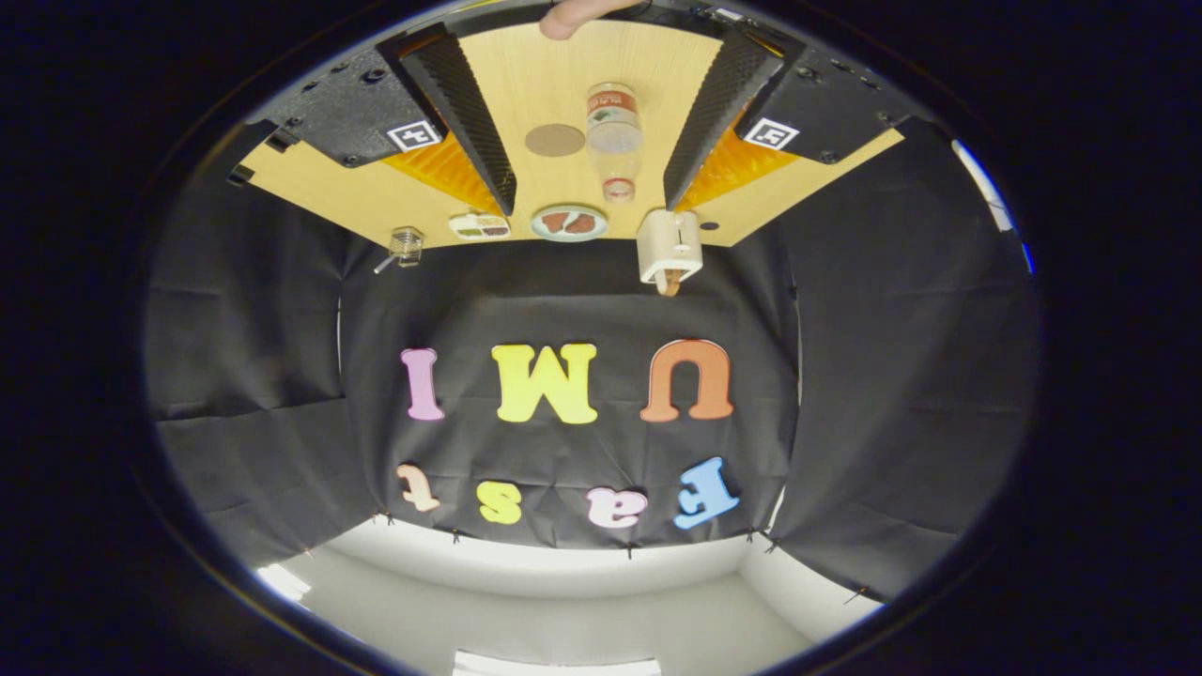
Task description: Take the bottle from table, then pour the juice into the cup, finally place the bottle on the coaster
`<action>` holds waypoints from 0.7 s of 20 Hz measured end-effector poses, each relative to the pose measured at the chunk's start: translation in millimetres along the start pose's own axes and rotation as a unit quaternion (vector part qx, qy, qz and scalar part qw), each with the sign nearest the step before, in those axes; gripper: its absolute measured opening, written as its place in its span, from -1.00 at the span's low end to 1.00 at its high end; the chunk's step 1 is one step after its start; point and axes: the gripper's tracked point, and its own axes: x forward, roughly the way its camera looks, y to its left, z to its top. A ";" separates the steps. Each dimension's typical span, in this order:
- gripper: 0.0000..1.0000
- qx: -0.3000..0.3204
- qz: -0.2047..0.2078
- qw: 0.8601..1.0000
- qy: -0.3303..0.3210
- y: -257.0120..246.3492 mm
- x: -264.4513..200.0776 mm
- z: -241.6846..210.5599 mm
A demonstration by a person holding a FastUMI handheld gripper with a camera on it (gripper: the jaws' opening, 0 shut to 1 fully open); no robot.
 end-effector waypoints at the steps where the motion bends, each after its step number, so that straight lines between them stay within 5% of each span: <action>1: 1.00 -0.003 0.000 1.000 0.007 0.9 5.9 -9.9; 14: 1.00 -0.045 -0.024 0.998 0.036 22.0 81.9 -124.8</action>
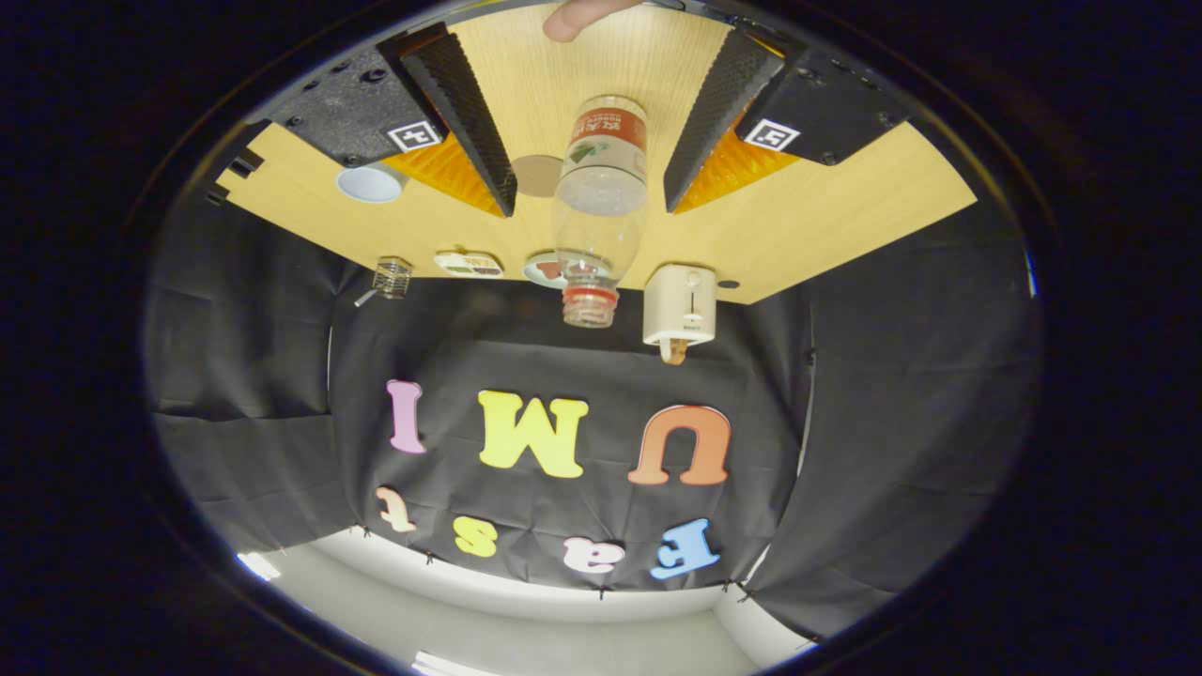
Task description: Take the bottle from table, then pour the juice into the cup, finally place the bottle on the coaster
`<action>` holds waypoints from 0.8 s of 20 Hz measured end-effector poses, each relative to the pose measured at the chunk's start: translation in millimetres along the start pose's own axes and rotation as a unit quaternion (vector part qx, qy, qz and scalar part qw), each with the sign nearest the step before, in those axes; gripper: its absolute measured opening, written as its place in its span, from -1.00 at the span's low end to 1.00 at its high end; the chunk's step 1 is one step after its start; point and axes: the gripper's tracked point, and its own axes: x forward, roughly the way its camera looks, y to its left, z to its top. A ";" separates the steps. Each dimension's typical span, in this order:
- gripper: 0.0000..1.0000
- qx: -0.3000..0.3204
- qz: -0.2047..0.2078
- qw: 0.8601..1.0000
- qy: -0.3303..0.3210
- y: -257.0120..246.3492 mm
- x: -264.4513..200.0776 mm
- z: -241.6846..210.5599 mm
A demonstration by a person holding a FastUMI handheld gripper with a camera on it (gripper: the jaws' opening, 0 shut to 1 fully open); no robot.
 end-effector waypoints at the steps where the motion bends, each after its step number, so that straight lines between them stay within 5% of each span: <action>1: 1.00 0.003 -0.003 1.000 -0.003 2.1 4.5 -4.2; 13: 1.00 -0.023 -0.030 0.999 -0.009 19.6 66.2 -28.6; 16: 0.75 0.035 -0.018 0.999 -0.001 15.3 70.7 -28.6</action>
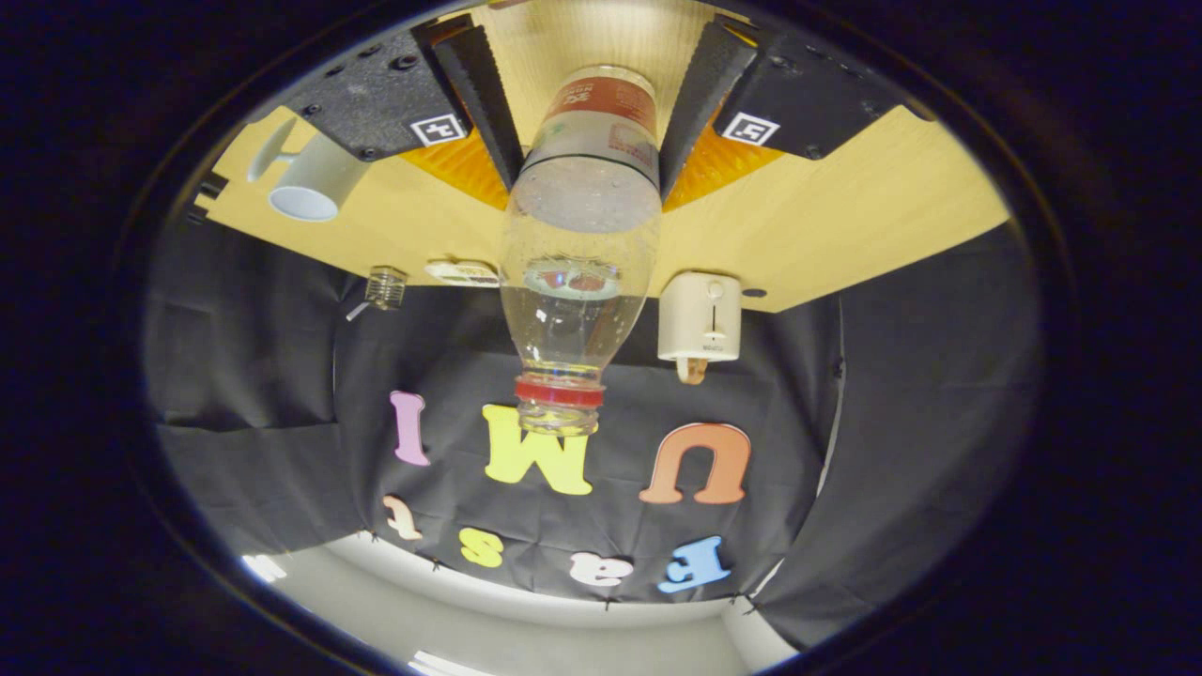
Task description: Take the bottle from table, then pour the juice into the cup, finally place the bottle on the coaster
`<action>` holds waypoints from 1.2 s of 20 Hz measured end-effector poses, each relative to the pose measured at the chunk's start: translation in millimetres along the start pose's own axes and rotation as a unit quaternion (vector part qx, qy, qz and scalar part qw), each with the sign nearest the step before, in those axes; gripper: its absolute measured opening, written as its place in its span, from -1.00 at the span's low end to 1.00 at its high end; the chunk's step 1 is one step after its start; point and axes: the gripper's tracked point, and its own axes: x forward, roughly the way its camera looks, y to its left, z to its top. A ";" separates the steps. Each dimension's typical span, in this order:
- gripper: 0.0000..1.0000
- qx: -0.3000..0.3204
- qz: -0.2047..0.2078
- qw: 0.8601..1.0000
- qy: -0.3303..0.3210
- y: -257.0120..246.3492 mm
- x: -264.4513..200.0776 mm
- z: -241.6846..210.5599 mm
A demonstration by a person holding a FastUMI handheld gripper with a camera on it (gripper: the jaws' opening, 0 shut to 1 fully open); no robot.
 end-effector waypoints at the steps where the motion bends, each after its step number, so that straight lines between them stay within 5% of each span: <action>1: 0.65 0.014 0.007 1.000 0.004 -0.8 -0.9 1.9; 15: 0.58 0.188 0.075 0.979 -0.013 -6.0 -63.5 99.4; 24: 0.56 0.375 0.113 0.920 -0.007 -14.8 -64.5 129.1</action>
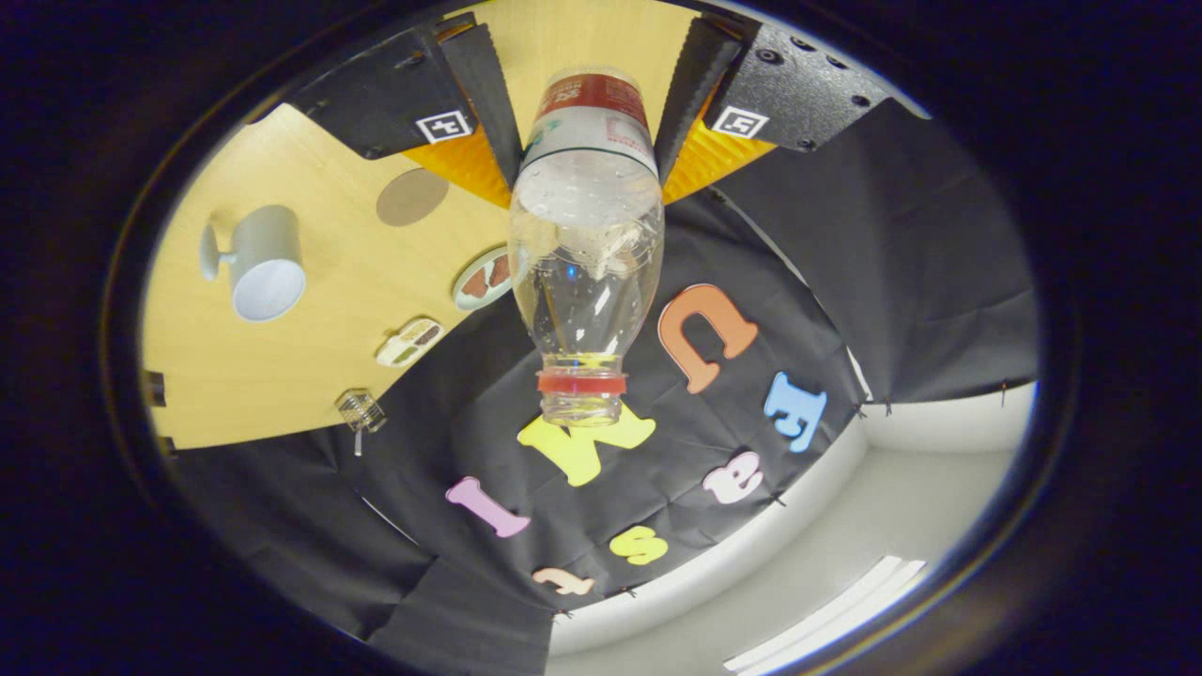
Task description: Take the bottle from table, then pour the juice into the cup, finally place the bottle on the coaster
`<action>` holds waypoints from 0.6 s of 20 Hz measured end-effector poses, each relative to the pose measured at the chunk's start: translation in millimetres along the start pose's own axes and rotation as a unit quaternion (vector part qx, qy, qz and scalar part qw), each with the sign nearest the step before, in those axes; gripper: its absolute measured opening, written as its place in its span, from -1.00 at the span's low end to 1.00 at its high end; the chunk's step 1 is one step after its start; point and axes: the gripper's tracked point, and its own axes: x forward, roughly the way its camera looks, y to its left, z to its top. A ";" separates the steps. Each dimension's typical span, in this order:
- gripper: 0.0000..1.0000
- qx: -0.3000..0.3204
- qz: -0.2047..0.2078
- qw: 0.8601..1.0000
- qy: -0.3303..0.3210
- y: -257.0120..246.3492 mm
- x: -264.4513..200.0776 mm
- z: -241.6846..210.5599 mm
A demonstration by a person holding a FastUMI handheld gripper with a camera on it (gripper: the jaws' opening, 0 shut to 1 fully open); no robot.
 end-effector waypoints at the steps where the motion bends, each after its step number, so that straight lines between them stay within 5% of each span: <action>1: 0.56 0.012 0.000 1.000 0.002 -1.8 3.0 2.3; 12: 0.55 0.212 0.005 0.977 0.003 -37.6 12.3 30.2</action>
